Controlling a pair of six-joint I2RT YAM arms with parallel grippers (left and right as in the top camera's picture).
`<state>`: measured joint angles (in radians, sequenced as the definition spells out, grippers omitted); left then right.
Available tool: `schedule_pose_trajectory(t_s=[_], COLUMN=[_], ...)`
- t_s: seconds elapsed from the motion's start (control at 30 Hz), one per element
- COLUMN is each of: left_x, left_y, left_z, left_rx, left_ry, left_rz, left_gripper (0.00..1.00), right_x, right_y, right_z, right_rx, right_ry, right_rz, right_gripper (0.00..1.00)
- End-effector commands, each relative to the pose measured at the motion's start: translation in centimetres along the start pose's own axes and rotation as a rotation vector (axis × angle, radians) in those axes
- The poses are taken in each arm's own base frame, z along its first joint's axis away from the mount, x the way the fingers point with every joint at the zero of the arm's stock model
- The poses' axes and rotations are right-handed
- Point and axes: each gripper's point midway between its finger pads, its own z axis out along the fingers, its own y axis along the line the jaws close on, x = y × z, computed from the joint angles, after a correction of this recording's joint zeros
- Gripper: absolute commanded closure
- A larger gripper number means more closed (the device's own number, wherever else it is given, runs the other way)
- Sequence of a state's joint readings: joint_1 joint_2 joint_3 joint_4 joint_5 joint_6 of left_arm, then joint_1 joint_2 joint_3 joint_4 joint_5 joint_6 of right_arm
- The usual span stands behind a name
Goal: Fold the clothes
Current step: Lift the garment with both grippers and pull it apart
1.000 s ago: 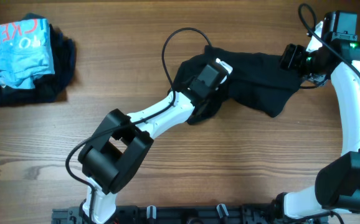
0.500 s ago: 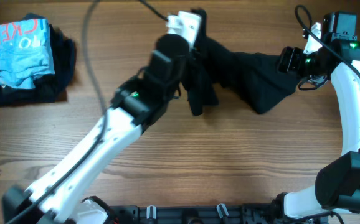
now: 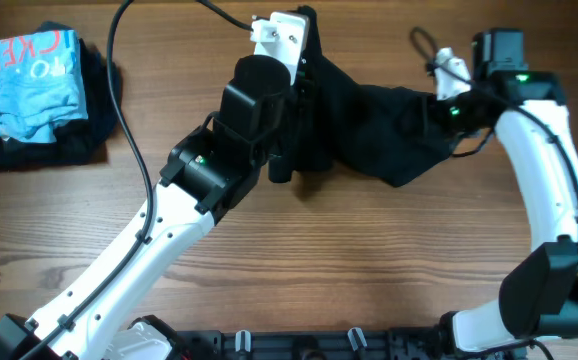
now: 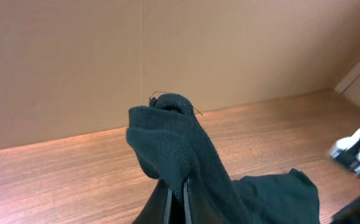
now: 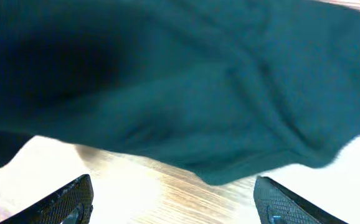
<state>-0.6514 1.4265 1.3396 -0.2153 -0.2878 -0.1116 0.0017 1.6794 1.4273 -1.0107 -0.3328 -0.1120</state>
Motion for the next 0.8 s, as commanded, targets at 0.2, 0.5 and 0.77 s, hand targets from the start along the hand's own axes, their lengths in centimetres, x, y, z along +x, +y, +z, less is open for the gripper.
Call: schedule_pose_trajectory(t_s=[0.2, 0.5, 0.77], left_x=[-1.3, -3.5, -11.2], left_y=[1.0, 3.5, 3.4], left_z=[-0.3, -0.8, -4.7], left_rx=[-0.041, -0.187, -0.144], left_ry=[-0.04, -0.141, -0.437], left_rz=[-0.028, -0.046, -0.163], left_gripper=[0.96, 0.96, 0.96], right_x=[3.4, 5.2, 4.6], right_y=[-1.8, -2.4, -0.4], right_z=[4.4, 5.7, 6.0], right_rx=[0.166, 0.188, 0.07], right_ry=[0.099, 0.125, 0.11], right_rz=[0.096, 0.234, 0.2], right_gripper=[0.18, 0.28, 0.29])
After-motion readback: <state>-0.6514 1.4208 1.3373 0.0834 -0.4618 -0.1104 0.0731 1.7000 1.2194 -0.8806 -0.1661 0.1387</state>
